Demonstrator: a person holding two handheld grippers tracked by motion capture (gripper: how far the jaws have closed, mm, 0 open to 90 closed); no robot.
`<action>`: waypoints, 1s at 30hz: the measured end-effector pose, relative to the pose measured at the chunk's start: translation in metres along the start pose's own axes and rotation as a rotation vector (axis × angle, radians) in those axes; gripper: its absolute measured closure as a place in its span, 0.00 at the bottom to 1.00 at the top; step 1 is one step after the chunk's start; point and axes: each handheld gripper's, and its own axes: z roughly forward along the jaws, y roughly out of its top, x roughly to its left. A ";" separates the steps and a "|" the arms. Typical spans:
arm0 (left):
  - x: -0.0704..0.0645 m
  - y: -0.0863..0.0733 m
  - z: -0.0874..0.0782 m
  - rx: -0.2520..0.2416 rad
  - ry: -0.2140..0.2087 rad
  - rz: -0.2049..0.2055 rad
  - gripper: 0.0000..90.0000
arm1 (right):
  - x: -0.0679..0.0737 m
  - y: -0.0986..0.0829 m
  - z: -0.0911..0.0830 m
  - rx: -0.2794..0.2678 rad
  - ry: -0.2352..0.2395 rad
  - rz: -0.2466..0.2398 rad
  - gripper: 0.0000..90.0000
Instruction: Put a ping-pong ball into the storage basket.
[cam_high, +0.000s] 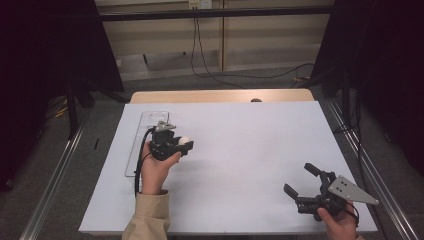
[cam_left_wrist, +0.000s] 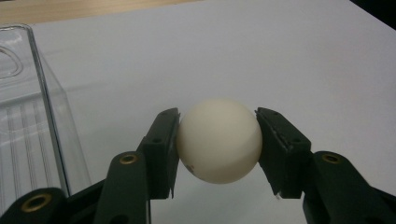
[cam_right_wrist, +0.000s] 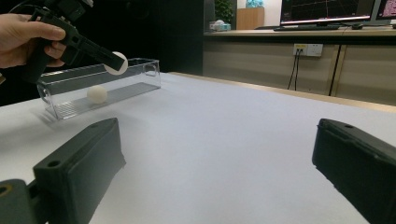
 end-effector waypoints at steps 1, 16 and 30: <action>0.000 0.000 -0.001 -0.002 0.001 -0.007 0.57 | 0.000 0.000 0.000 0.000 0.000 0.000 0.01; 0.008 -0.001 -0.008 -0.012 0.024 -0.016 0.57 | 0.000 0.000 0.000 0.001 0.000 0.000 0.01; 0.020 -0.003 -0.018 -0.031 0.042 -0.042 0.57 | 0.000 0.000 0.000 0.000 -0.001 -0.002 0.01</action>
